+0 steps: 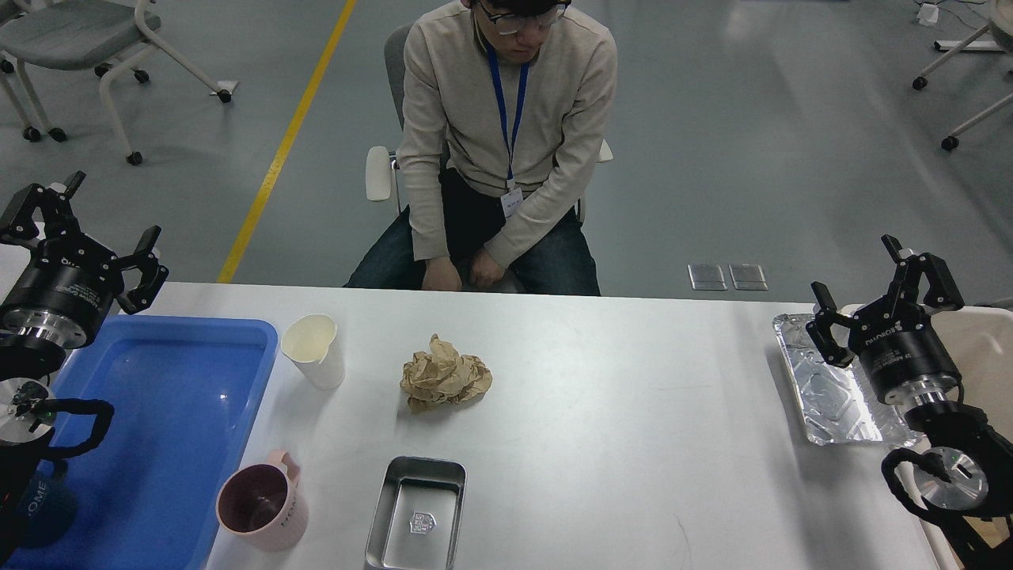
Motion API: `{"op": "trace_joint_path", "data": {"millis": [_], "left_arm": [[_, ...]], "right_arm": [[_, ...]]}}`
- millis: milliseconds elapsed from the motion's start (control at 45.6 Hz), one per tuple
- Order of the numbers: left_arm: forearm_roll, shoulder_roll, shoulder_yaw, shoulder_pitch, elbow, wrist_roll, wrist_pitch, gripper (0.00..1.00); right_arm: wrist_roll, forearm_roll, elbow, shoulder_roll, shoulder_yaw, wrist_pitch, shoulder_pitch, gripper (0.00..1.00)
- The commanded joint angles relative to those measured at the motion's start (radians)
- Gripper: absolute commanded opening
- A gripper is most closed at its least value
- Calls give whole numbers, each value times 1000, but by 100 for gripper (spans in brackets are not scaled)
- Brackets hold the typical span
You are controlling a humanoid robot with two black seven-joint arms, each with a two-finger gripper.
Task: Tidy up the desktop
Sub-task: 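Lower the left gripper toward the blue tray and pink mug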
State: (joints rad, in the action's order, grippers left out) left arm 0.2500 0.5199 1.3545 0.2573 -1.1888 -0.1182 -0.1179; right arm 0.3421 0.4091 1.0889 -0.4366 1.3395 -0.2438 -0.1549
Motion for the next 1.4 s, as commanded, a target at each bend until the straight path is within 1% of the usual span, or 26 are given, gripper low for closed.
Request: {"op": "trace_joint_path", "data": {"millis": [0, 132, 307, 439, 482, 548, 636, 724, 811, 877, 921, 1074, 1294, 1381], "left_arm": [[3, -17, 0, -3, -2, -1, -2, 96], [0, -38, 2, -3, -3, -1, 0, 96], [-2, -34, 0, -4, -3, 0, -3, 96], [-5, -38, 2, -6, 5, -12, 6, 96], [-5, -43, 2, -4, 5, -12, 11, 96], [-5, -52, -5, -6, -3, 2, 30, 96], [-2, -54, -47, 0, -23, -1, 47, 96], [0, -49, -51, 2, -23, -6, 49, 96], [14, -46, -35, 5, -21, -20, 47, 96], [32, -44, 12, 0, -20, -23, 47, 96], [35, -60, 37, -6, -21, -23, 46, 96], [37, -138, 37, -6, -34, -23, 47, 96], [37, -107, 41, -7, -40, -15, 46, 96], [37, -98, 43, -18, -63, -17, 32, 96]], "right_arm": [[0, 0, -3, -1, 1, 0, 0, 100], [0, 0, -3, -1, 1, 0, 3, 100], [1, 0, -3, 6, 1, -2, 5, 100], [1, 0, -3, 7, 0, -2, 6, 100], [1, 2, -6, 7, 0, -3, 6, 100], [1, 5, -21, 9, 1, -2, 5, 100], [3, 5, -29, 6, 1, -3, 5, 100], [3, 5, -29, 4, 1, -3, 6, 100], [3, 5, -32, 7, 1, -3, 5, 100], [3, 5, -38, 9, 1, -3, 5, 100], [3, 5, -40, 10, 1, -2, 3, 100], [3, 5, -41, 15, 1, -2, 3, 100], [3, 5, -44, 15, 3, -3, 5, 100], [5, 5, -46, 16, 3, -3, 5, 100]]}}
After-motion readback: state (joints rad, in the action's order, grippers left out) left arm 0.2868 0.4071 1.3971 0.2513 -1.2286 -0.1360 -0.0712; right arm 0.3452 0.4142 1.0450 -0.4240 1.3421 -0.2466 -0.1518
